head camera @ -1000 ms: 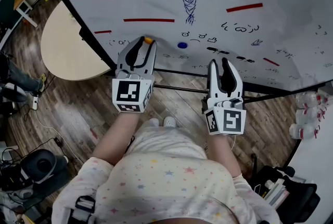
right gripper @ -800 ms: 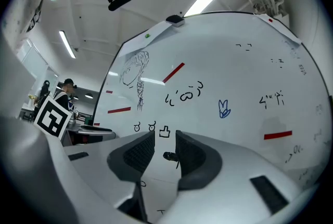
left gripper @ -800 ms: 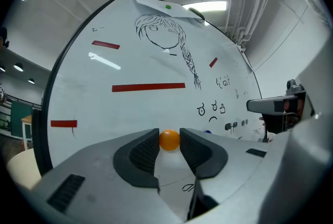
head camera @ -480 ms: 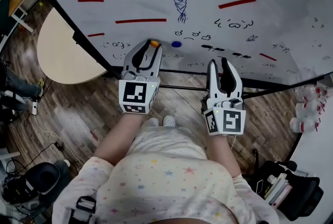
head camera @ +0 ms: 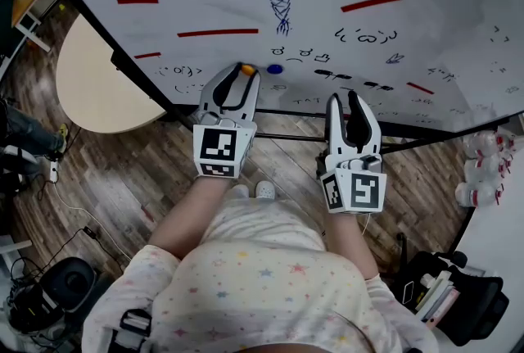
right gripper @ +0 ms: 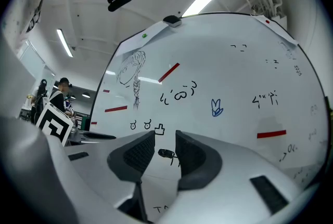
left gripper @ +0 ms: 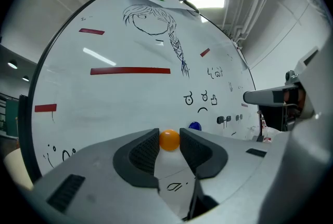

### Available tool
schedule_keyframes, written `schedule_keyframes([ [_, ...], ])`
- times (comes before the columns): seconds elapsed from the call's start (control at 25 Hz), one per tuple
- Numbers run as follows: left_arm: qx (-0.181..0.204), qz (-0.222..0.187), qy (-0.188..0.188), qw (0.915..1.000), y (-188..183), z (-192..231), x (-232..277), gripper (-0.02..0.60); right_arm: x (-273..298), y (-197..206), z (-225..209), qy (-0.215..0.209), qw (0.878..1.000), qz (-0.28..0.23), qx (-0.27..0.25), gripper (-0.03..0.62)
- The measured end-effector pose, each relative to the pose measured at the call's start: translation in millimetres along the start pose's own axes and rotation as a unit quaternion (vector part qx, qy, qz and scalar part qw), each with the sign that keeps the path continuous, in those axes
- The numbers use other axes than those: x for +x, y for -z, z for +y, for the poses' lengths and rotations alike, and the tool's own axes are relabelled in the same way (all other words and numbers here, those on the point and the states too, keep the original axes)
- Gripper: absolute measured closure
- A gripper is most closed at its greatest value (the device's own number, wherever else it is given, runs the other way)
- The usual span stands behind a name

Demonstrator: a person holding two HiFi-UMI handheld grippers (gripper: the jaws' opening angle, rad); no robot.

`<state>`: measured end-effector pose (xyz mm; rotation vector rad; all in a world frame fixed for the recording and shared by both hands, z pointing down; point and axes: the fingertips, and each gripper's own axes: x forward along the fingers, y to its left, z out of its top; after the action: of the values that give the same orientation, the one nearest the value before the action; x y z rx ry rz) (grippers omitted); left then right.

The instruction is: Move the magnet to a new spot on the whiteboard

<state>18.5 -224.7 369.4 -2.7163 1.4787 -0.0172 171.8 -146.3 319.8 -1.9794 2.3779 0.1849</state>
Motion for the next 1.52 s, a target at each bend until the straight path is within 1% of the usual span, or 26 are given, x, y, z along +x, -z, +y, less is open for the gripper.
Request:
schedule_keyframes([
  [0.88, 0.003, -0.006, -0.014, 0.9999, -0.9, 1.6, 0.5, 0.462, 4.8, 2.0, 0.8, -0.006, 1.000, 0.000, 0.004, 0.473],
  [1.0, 0.008, -0.009, -0.025, 0.9996, -5.4, 8.6, -2.5, 0.462, 6.4, 1.7, 1.7, -0.009, 1.000, -0.001, 0.006, 0.473],
  [1.12, 0.016, -0.010, -0.045, 0.9988, -10.3, 18.6, -5.7, 0.462, 8.3, 0.3, 4.9, -0.015, 1.000, -0.004, 0.007, 0.473],
  [1.28, 0.013, -0.009, -0.065, 0.9978, -12.9, 23.4, -8.0, 0.462, 10.8, -1.5, 8.3, -0.021, 1.000, -0.007, 0.006, 0.474],
  [1.52, 0.016, -0.015, -0.076, 0.9969, -20.7, 27.8, -10.8, 0.462, 12.2, -3.5, 7.5, -0.023, 1.000, -0.009, 0.006, 0.474],
])
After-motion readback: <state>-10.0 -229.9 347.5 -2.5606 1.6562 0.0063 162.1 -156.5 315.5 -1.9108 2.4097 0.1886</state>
